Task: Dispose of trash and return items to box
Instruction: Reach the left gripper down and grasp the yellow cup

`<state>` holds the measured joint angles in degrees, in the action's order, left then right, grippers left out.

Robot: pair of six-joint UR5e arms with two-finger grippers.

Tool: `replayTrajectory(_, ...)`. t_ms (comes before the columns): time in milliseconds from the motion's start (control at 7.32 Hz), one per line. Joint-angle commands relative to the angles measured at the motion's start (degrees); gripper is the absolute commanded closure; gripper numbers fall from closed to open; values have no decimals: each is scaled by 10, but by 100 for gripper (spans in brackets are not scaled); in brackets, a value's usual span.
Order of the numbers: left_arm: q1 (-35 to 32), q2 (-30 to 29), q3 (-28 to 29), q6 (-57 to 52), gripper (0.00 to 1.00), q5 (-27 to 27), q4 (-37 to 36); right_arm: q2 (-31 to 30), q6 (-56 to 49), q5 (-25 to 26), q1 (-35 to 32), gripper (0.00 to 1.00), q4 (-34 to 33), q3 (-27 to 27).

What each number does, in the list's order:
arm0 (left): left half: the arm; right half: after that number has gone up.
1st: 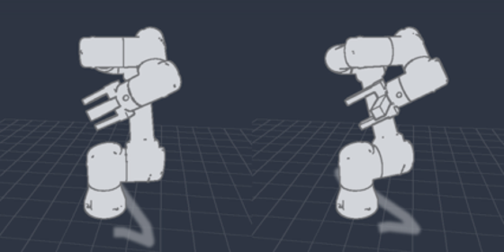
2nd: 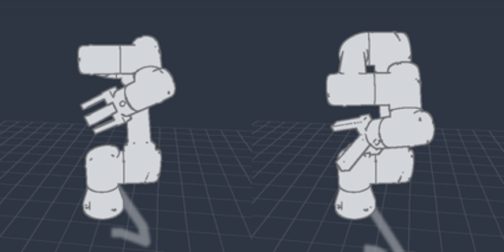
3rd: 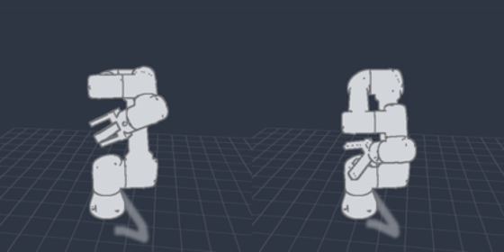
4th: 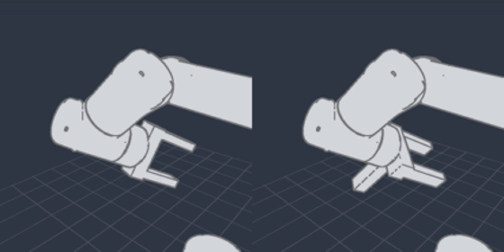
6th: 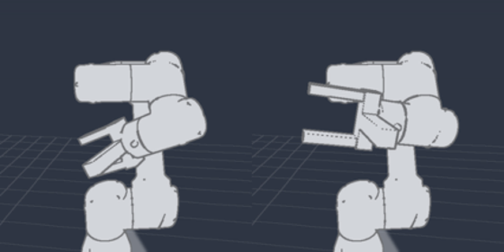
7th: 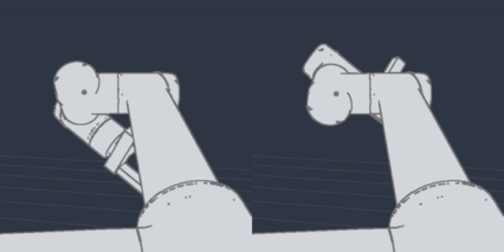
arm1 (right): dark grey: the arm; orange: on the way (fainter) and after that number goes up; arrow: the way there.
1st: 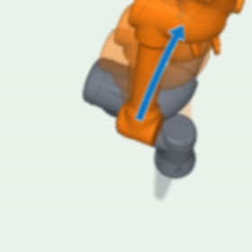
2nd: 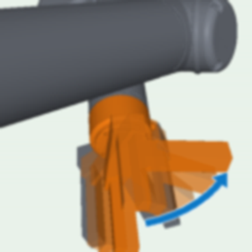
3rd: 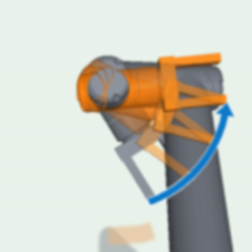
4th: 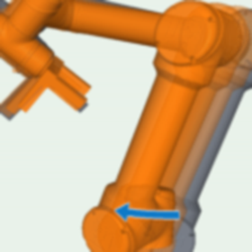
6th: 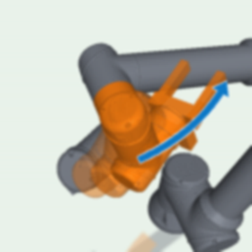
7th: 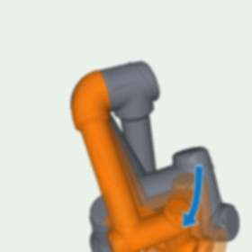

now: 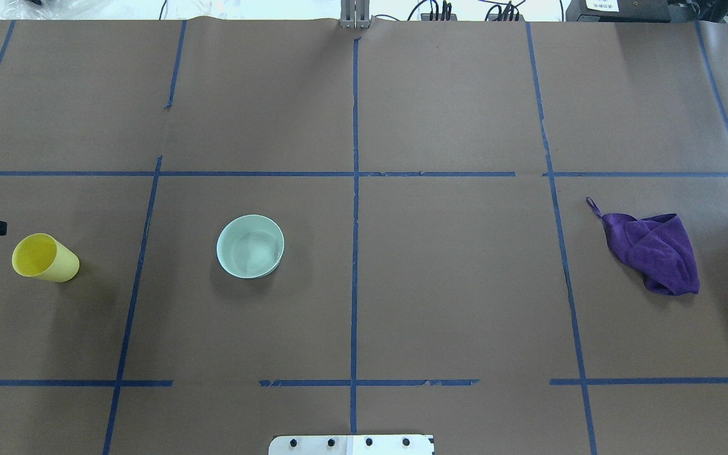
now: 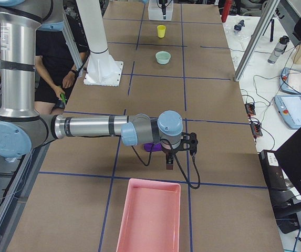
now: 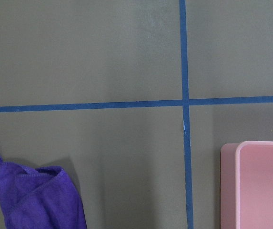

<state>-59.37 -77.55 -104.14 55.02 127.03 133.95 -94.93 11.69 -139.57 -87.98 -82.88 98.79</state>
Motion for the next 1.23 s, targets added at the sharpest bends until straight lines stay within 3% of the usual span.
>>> replayTrajectory(0,30,0,7,14,1,-24,8,1,1,0,0,0,0,0)
replayTrajectory(683,85,-4,24,16,4,-53,8,0,0,0,-1,0,0,4)
replayTrajectory(820,87,-4,25,17,15,-60,8,0,1,-1,0,0,0,8)
replayTrajectory(957,87,-5,30,17,37,-60,8,-1,1,-1,-1,0,0,10)
replayTrajectory(1093,87,-6,31,17,65,-67,8,-1,1,-1,0,0,0,12)
